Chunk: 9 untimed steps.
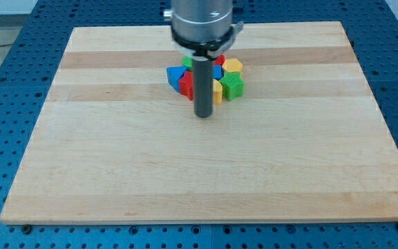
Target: Push the blue triangle into the green circle
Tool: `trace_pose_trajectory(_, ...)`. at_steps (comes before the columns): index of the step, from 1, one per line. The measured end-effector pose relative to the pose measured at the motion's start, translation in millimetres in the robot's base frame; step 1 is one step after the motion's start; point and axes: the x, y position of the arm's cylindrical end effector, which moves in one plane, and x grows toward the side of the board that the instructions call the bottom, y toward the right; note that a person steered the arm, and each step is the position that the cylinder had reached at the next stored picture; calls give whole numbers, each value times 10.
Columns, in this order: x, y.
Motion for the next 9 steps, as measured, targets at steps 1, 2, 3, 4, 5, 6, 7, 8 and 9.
trace_pose_trajectory(1,-113,-593)
trace_pose_trajectory(2,-467,-896)
trace_pose_trajectory(3,-774,-718)
trace_pose_trajectory(4,-864,-554)
trace_pose_trajectory(5,-950,-511)
trace_pose_trajectory(6,-954,-507)
trace_pose_trajectory(7,-954,-492)
trace_pose_trajectory(8,-954,-489)
trace_pose_trajectory(9,-954,-473)
